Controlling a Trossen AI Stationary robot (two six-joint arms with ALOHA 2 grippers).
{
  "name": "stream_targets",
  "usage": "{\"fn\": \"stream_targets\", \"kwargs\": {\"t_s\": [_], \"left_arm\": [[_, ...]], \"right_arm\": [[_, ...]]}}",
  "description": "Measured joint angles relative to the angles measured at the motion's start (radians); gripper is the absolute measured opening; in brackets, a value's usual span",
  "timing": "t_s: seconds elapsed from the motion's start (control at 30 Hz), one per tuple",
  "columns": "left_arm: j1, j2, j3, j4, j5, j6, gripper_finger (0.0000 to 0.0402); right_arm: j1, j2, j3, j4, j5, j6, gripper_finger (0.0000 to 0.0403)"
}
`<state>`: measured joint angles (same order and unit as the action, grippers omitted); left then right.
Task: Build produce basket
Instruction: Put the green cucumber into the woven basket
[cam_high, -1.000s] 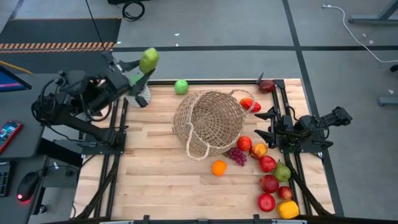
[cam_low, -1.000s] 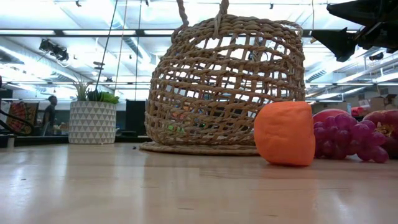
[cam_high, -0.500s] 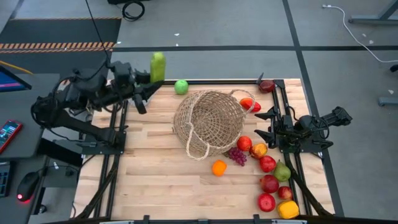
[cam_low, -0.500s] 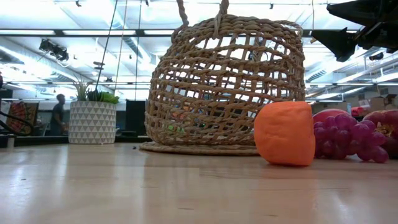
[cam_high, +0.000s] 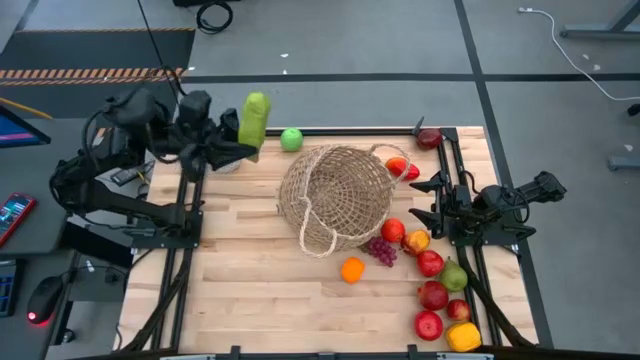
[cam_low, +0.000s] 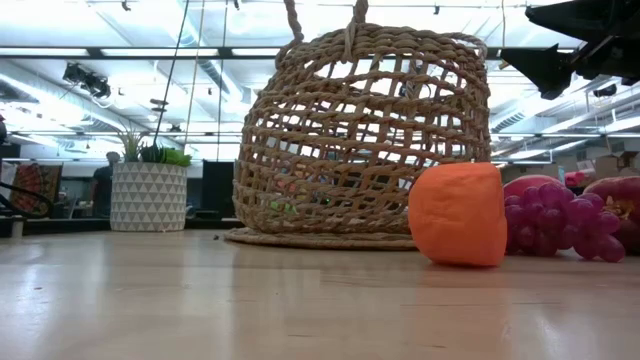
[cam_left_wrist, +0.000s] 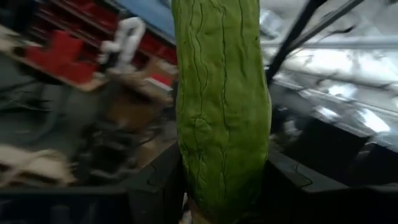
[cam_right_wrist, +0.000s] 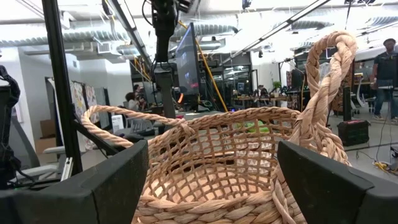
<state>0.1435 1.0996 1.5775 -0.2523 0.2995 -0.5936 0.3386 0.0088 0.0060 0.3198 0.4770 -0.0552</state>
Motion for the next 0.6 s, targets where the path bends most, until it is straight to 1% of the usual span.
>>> {"fn": "stream_targets", "kwargs": {"t_s": [0.07, 0.17, 0.6], "left_arm": [[0.0, 0.0, 0.0, 0.04, 0.035, -0.029, 0.0159], [0.0, 0.0, 0.0, 0.072, 0.057, -0.055, 0.0159], [0.0, 0.001, 0.0, 0.069, 0.059, -0.055, 0.016]], "right_arm": [[0.0, 0.0, 0.0, 0.0, 0.0, 0.0, 0.036], [0.0, 0.0, 0.0, 0.0, 0.0, 0.0, 0.036], [0.0, 0.0, 0.0, 0.0, 0.0, 0.0, 0.036]]}}
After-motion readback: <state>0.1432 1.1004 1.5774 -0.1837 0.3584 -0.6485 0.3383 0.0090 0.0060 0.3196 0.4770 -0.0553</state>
